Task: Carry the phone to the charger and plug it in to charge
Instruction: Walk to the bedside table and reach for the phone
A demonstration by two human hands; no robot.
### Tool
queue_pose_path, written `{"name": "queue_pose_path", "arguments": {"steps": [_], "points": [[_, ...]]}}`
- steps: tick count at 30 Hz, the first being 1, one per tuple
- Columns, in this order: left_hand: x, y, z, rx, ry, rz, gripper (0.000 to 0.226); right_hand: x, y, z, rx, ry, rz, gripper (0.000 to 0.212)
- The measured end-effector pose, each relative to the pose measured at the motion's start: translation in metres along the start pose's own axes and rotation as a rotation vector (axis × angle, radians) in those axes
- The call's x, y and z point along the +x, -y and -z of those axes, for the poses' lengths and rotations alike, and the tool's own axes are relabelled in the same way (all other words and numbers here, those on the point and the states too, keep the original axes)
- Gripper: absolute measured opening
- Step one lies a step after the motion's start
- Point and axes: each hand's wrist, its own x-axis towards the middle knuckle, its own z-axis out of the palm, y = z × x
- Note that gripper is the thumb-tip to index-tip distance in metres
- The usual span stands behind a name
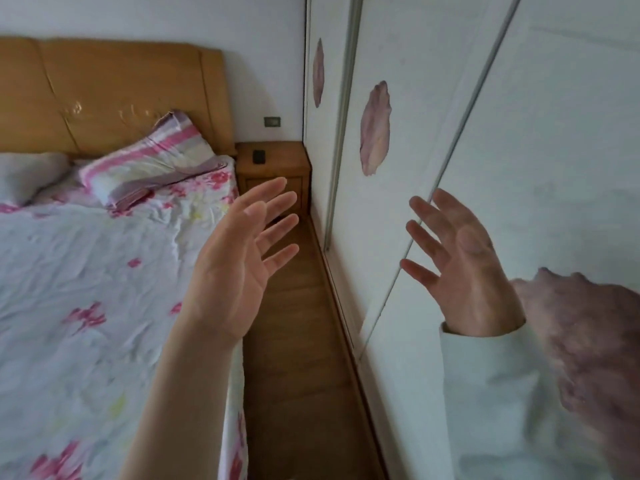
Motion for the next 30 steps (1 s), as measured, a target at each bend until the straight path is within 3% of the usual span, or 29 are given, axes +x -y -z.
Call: {"name": "queue_pose_path", "arguments": {"steps": [7, 23, 30], "points": [[0.124, 0.003, 0.047, 0.039, -0.063, -0.033, 0.044, 0.139, -0.031, -0.041, 0.023, 0.09, -0.013, 0.083], [0.381, 0.012, 0.133, 0.122, -0.316, -0.091, 0.035, 0.467, -0.106, -0.117, 0.097, 0.359, -0.054, 0.103], [0.49, 0.014, 0.167, 0.115, -0.342, -0.12, 0.033, 0.59, -0.125, -0.149, 0.13, 0.423, -0.071, 0.104]]}}
